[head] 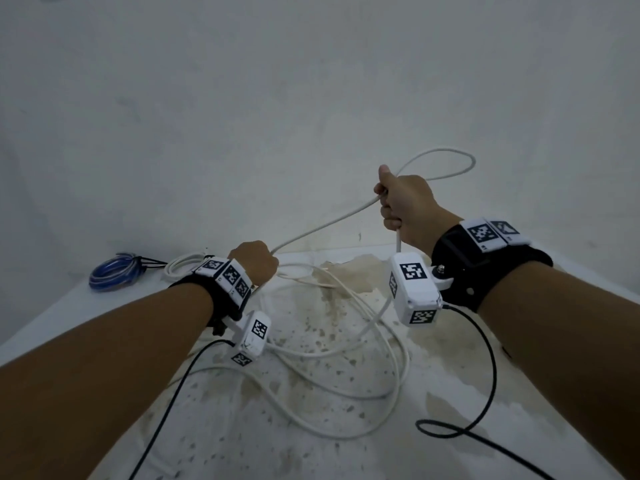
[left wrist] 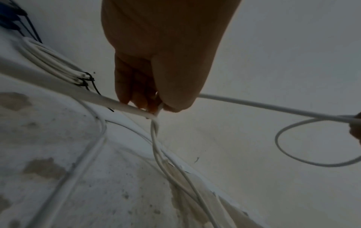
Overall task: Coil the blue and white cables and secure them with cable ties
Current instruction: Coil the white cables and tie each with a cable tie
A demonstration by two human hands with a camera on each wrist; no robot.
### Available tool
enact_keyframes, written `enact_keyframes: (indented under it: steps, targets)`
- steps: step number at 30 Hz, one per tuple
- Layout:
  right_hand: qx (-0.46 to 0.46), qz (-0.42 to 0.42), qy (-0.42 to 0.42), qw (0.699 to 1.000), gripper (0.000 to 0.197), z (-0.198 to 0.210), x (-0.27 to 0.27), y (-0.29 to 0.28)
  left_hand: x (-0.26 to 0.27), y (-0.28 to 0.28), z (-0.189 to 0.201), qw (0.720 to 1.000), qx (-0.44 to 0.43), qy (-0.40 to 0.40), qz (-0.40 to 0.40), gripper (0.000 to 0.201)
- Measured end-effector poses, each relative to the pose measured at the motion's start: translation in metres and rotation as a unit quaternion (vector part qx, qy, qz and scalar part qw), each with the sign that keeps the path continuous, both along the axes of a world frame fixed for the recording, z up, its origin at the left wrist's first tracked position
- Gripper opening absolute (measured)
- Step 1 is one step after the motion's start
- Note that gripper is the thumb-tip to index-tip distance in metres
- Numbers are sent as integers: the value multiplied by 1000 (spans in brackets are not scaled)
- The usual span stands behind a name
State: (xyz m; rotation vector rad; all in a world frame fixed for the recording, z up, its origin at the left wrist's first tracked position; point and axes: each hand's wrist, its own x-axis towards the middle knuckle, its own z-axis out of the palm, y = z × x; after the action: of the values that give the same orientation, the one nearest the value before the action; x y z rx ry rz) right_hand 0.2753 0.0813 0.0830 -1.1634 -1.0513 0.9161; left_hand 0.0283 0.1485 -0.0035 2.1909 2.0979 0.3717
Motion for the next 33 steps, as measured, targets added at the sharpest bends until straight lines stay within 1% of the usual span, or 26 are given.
enact_keyframes:
  steps: [2, 3, 5, 7, 8, 9, 10, 11, 13, 15, 17, 19, 21, 23, 25, 26, 28, 29, 30, 31, 33]
  targets:
    - [18, -46, 14, 999, 40, 6, 0, 1, -1, 3, 1, 1000, 13, -11, 2, 31]
    - [25, -78, 19, 996, 40, 10, 1, 0, -2, 4, 1, 1000, 5, -13, 1, 29]
    - [36, -134, 28, 990, 42, 18, 6, -2, -5, 10, -9, 999, -45, -27, -10, 29]
    - [30, -152, 34, 987, 41, 23, 16, -2, -6, 16, -19, 995, -82, -52, -6, 32]
    - [15, -143, 31, 989, 40, 21, 20, -2, -5, 17, -22, 992, -90, -84, 12, 31]
    - [-6, -127, 25, 992, 38, 18, 24, -2, -4, 19, -23, 987, -89, -135, 24, 30]
    - [-31, -107, 17, 994, 37, 12, 27, -1, -3, 21, -22, 978, -82, -192, 24, 31]
    - [-60, -82, 5, 995, 37, 5, 28, 0, -1, 22, -18, 963, -69, -261, 19, 33]
    - [-128, -20, -37, 991, 37, -13, 27, 3, 0, 23, -3, 927, -25, -374, -3, 35]
    - [-194, 43, -101, 975, 36, -30, 19, 6, 1, 18, 20, 906, 21, -420, -53, 33]
    - [-225, 86, -161, 957, 36, -41, 7, 8, 1, 12, 46, 895, 61, -420, -134, 30]
    - [-217, 98, -210, 948, 37, -44, -5, 8, 1, 4, 74, 888, 88, -399, -210, 27]
    - [-204, 99, -256, 940, 38, -43, -14, 9, -2, -5, 104, 882, 97, -377, -264, 21]
    - [-199, 100, -299, 928, 38, -42, -19, 10, -6, -14, 132, 880, 108, -354, -297, 18]
    - [-201, 96, -335, 915, 36, -45, -19, 12, -14, -21, 157, 881, 121, -353, -292, 19]
    - [-203, 92, -341, 913, 36, -49, -19, 13, -20, -25, 168, 879, 124, -367, -277, 22]
    - [-212, 78, -326, 918, 38, -56, -17, 13, -29, -31, 181, 870, 112, -413, -244, 28]
    - [-218, 71, -317, 920, 40, -58, -16, 12, -32, -34, 184, 869, 103, -425, -234, 27]
    - [-223, 68, -311, 921, 43, -58, -16, 10, -34, -38, 184, 874, 96, -419, -227, 24]
    - [-229, 73, -311, 920, 48, -55, -16, 7, -35, -40, 181, 887, 92, -396, -220, 23]
    - [-242, 103, -329, 907, 61, -44, -15, 0, -34, -37, 167, 913, 83, -349, -195, 30]
